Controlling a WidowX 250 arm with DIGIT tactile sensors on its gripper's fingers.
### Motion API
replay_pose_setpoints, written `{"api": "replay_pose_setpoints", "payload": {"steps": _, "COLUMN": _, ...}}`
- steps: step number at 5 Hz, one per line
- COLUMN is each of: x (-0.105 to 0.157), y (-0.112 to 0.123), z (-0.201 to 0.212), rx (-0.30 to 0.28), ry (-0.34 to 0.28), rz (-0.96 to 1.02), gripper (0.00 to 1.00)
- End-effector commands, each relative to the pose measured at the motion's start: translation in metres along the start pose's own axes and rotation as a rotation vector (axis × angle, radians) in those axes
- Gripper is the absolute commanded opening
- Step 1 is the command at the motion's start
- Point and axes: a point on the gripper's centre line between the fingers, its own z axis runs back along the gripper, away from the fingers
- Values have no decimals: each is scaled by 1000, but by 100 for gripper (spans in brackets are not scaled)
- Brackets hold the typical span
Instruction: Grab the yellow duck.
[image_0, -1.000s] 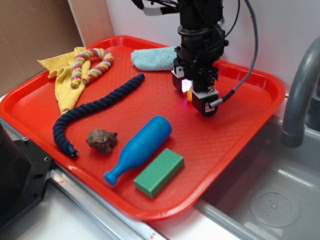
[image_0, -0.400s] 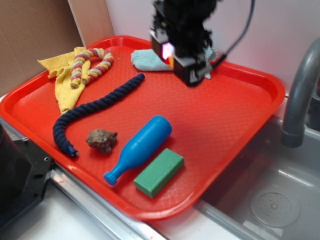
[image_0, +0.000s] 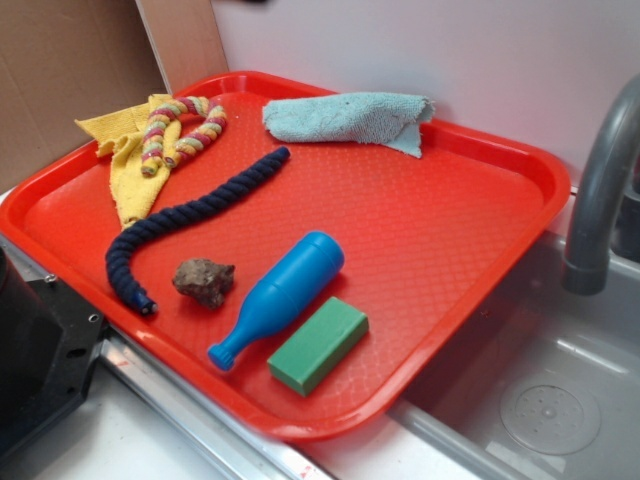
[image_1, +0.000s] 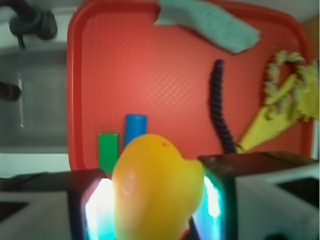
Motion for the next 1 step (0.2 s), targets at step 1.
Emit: {"api": "replay_pose_setpoints", "payload": {"steps": 1, "x": 4, "y": 43, "z": 4, "rx": -11, "ry": -45, "rz": 166, "gripper": 0}}
